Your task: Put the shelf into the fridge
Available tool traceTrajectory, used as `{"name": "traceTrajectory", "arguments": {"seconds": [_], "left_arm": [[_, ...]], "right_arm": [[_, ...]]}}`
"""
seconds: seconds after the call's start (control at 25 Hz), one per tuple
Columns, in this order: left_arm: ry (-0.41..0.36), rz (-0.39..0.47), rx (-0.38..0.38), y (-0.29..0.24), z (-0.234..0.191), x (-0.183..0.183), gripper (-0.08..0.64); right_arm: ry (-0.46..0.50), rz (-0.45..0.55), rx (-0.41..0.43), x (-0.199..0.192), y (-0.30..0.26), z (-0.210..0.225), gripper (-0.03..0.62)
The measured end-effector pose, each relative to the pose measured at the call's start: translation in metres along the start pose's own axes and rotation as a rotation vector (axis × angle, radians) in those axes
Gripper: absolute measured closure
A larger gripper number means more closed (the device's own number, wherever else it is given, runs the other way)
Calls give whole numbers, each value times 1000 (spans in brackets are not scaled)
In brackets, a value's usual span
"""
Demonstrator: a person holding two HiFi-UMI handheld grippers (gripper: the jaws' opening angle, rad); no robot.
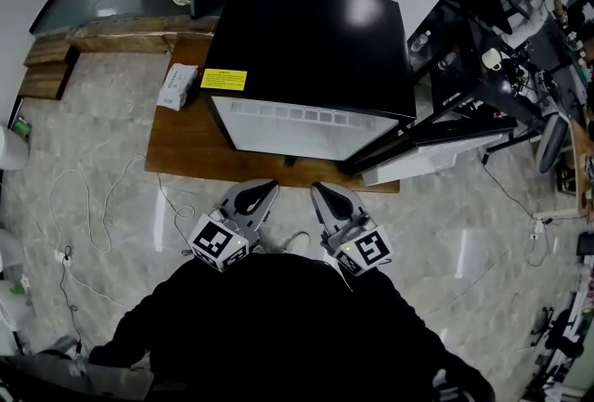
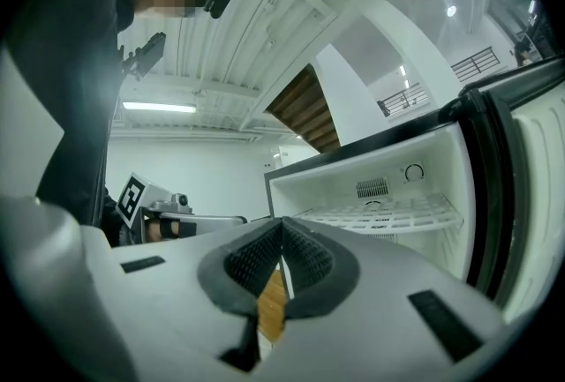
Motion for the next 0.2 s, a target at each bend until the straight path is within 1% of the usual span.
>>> {"name": "traceTrajectory", "arguments": {"seconds": [0.2], "left_arm": [[-25, 8, -4, -3, 0, 3, 554]], "right_arm": [[-3, -14, -10, -2, 1, 3, 588]]}}
Point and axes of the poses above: the fingertips, and each gripper's own axes: y backward along the fingers, z to its right, x out of its top, the point moved 1 cm from there along y, backward along the fingers, and after that the axes turned 8 degrees about -x, right-handed, at the moved point
